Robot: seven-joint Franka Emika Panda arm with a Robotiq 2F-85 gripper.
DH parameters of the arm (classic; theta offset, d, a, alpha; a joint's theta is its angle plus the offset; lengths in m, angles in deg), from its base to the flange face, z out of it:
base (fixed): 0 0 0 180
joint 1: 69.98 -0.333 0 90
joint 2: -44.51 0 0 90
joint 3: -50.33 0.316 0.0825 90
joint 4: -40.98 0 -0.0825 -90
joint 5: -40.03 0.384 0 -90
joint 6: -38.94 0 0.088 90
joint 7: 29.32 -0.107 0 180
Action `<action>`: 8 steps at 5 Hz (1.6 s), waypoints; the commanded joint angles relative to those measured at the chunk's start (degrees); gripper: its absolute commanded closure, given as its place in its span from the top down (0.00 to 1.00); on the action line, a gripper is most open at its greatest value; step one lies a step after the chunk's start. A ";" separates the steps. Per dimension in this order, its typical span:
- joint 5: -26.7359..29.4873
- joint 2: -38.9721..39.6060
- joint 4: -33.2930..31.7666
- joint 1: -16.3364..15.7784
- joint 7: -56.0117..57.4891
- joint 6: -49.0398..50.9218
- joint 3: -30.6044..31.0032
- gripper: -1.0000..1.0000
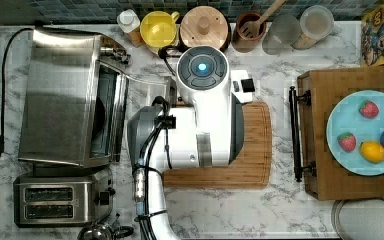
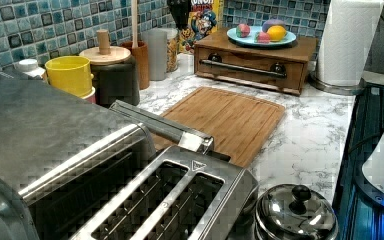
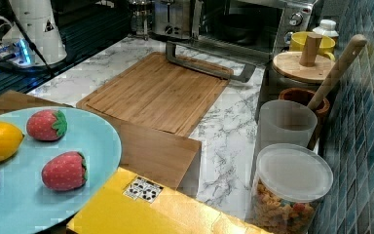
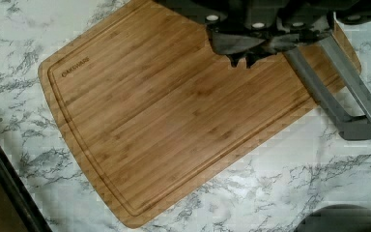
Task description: Close the oven.
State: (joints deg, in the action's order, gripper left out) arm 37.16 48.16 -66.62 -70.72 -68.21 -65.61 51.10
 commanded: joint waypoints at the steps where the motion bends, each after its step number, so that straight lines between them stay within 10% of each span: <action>1: 1.99 -2.18 -6.48 0.84 8.03 -4.76 -0.22 0.00; 4: 25.20 -5.27 -24.87 5.89 35.33 -20.87 -3.90 0.00; 8: 65.35 -4.50 -36.61 1.80 76.42 -32.80 -3.18 0.00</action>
State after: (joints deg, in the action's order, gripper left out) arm 96.96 44.54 -102.15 -67.18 2.95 -95.63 47.31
